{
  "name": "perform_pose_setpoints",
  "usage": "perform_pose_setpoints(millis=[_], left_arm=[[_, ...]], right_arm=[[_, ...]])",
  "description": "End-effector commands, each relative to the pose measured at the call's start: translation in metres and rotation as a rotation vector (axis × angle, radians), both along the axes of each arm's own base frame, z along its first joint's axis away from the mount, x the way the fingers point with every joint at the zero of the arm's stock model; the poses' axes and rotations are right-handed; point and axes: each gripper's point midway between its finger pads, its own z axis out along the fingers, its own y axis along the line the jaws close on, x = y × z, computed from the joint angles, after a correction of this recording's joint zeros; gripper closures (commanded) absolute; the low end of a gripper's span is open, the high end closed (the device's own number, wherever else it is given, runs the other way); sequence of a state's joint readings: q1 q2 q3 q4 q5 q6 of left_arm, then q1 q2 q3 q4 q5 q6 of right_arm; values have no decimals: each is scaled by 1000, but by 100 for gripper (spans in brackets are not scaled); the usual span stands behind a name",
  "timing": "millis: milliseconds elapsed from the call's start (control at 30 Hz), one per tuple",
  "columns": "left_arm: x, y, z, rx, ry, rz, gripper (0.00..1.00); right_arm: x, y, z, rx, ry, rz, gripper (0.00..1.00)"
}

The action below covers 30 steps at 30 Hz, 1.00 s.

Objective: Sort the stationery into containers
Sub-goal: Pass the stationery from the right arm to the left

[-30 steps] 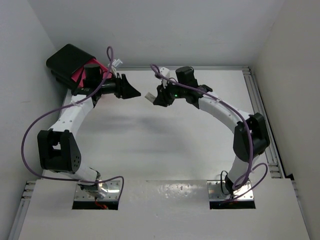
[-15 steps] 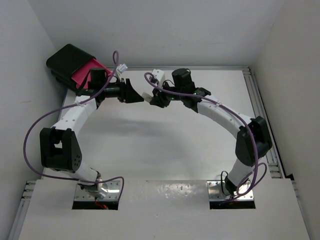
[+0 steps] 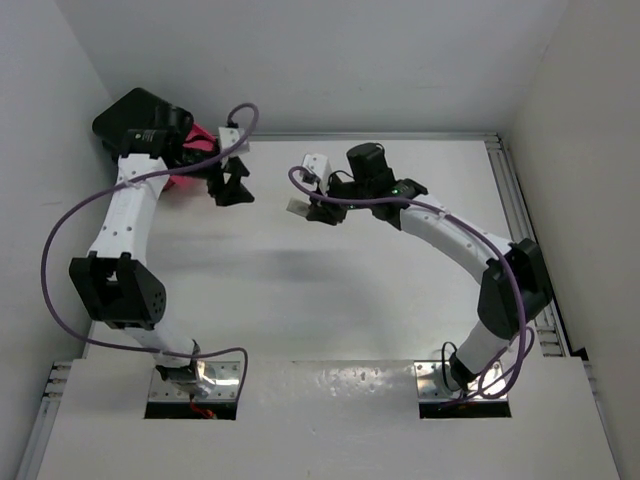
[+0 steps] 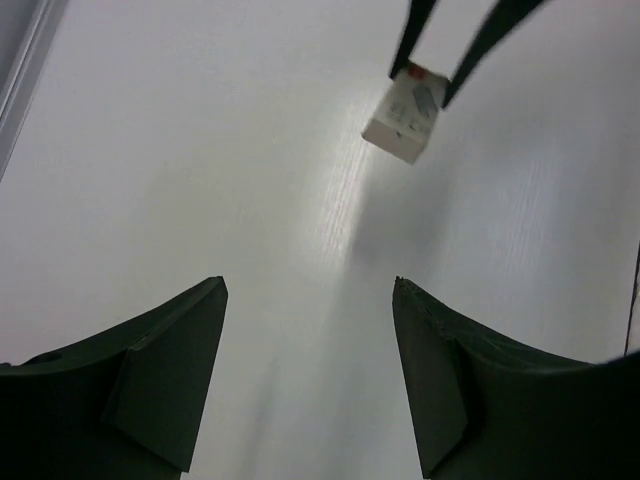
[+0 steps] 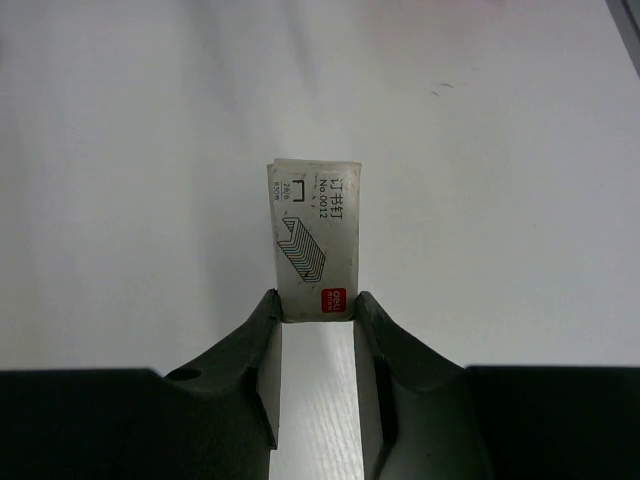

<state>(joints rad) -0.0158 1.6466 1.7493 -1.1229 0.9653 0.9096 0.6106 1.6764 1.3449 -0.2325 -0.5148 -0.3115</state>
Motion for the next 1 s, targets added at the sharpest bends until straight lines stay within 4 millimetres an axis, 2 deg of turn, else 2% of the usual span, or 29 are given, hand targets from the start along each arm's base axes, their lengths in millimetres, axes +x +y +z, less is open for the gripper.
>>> perform_pose_setpoints(millis=[0,167,233,300,333,367,400,733,967], left_arm=[[-42,-6,-5,107,-182,-236,28],[-60,-29,-4,90,-318,-320,29],[-60,-35,5,91,-408,-331,29],[-64,-42,2,73,-410,-325,29],[-59,-45,16,64,-491,-309,29],[-62,-49,10,54,-478,-305,29],[-61,-52,16,50,-520,-307,29],[-73,-73,8,30,-510,-357,29],[-72,-75,3,5,-474,-341,28]], right_arm=[[-15,2,26,37,-86,116,100],[-20,5,34,30,-118,184,100],[-23,5,32,20,-114,196,100],[-25,6,34,18,-124,205,100],[-26,6,34,17,-125,210,100],[-28,7,33,15,-128,215,100],[-29,8,36,17,-136,218,100],[-37,17,45,30,-178,252,100],[-35,22,55,48,-228,246,100]])
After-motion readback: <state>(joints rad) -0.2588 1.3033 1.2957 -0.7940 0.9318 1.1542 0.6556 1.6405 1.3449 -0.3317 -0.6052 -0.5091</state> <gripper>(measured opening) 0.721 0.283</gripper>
